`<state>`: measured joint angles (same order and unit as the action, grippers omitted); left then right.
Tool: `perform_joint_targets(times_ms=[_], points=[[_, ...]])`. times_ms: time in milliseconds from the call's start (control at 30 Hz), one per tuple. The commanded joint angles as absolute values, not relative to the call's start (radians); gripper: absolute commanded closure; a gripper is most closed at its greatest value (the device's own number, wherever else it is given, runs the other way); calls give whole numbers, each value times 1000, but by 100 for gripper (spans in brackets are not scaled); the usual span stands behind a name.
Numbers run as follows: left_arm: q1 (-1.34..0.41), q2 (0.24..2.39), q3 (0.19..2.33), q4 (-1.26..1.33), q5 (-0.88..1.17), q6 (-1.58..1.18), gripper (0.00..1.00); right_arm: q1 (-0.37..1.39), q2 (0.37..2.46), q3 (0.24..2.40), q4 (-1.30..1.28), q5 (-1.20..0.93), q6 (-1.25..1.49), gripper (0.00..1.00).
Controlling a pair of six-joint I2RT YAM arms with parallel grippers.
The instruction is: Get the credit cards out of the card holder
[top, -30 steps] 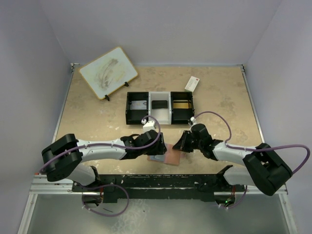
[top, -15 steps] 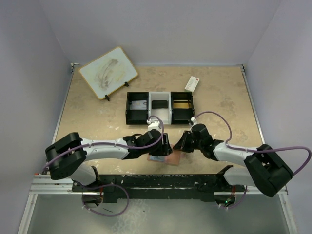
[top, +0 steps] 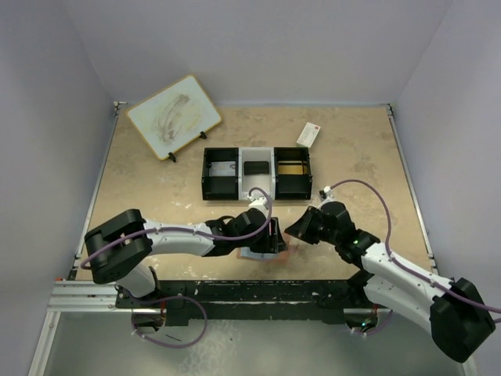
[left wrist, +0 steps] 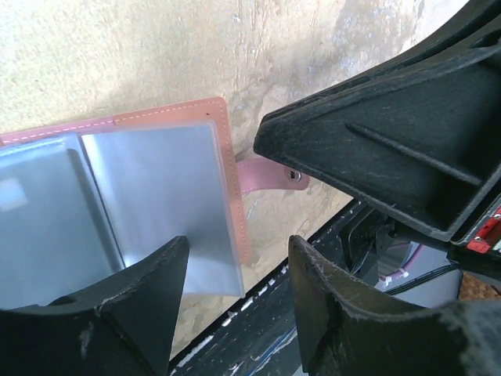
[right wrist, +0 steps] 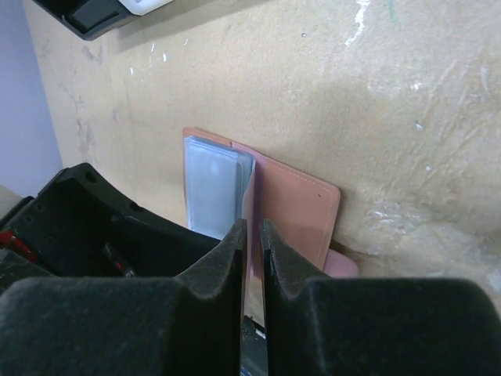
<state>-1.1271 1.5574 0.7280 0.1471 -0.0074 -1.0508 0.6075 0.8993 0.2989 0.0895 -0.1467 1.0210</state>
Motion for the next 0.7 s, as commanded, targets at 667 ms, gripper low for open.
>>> perform_joint_targets(times_ms=[667], points=[[-1190,1416,749,-4,-228,-1014,47,605,1240,291,284,-321,890,89]])
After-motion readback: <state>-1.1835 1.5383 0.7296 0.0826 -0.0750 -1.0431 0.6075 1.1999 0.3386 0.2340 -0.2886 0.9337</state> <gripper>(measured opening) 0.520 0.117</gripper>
